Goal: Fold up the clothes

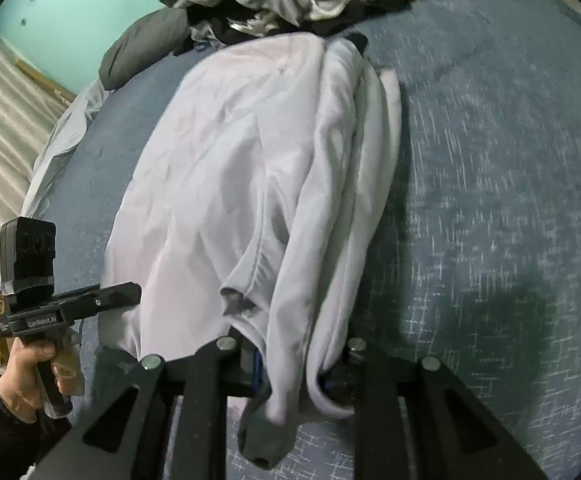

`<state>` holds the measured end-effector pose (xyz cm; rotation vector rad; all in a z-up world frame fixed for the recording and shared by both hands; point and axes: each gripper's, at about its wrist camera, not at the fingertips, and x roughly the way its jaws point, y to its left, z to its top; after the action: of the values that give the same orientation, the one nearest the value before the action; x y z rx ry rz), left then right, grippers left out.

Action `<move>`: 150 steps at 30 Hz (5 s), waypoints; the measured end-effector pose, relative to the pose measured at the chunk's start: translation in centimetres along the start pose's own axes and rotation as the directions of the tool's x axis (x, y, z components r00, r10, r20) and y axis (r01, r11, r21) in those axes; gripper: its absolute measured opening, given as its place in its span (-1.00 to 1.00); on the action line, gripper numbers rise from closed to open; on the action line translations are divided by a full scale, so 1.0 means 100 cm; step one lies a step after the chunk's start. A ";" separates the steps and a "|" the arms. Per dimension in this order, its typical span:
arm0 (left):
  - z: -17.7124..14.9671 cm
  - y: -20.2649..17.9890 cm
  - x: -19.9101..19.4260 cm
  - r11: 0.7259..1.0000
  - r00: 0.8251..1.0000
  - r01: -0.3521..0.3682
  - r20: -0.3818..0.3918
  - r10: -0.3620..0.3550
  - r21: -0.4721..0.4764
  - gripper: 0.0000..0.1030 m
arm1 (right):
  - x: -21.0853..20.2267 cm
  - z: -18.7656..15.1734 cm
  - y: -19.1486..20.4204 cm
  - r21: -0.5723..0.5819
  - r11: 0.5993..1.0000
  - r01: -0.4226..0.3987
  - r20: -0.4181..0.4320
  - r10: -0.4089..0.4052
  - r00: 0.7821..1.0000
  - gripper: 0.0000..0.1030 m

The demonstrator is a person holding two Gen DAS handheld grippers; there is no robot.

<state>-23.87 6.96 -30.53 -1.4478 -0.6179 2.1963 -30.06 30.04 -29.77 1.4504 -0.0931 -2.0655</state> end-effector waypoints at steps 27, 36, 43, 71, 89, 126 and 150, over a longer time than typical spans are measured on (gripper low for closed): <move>0.060 -0.284 0.018 0.961 0.997 0.055 0.031 -0.066 0.270 -0.38 | -0.244 0.036 -0.076 -0.031 0.994 0.102 0.238 -0.092 0.967 -0.65; 0.091 -0.392 0.070 0.933 0.992 0.107 0.026 -0.124 0.343 -0.39 | -0.325 0.049 -0.144 -0.012 0.983 0.186 0.314 -0.173 0.933 -0.66; 0.130 -0.473 0.106 0.910 0.986 0.120 0.063 -0.157 0.397 -0.39 | -0.373 0.085 -0.188 -0.002 0.963 0.269 0.381 -0.248 0.891 -0.66; 0.005 -0.478 0.323 0.961 0.973 0.180 -0.181 -0.143 0.212 -0.39 | -0.299 -0.047 -0.389 0.230 0.909 0.349 0.090 -0.377 0.922 -0.57; 0.002 -0.474 0.280 0.916 0.976 0.196 -0.160 -0.148 0.351 -0.31 | -0.365 -0.073 -0.358 0.350 0.866 0.357 0.373 -0.478 0.795 -0.77; -0.013 -0.490 0.336 0.889 0.967 0.157 -0.250 -0.051 0.430 -0.36 | -0.307 -0.166 -0.422 0.486 0.793 0.368 0.173 -0.500 0.849 -1.00; -0.003 -0.475 0.252 0.902 0.987 0.106 -0.151 -0.046 0.419 -0.35 | -0.325 -0.143 -0.331 0.502 0.802 0.324 0.308 -0.516 0.799 -1.00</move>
<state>-27.28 59.85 -21.43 -1.2999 -0.1269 1.9882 -24.91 77.58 -21.24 1.2993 -0.4610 -2.8773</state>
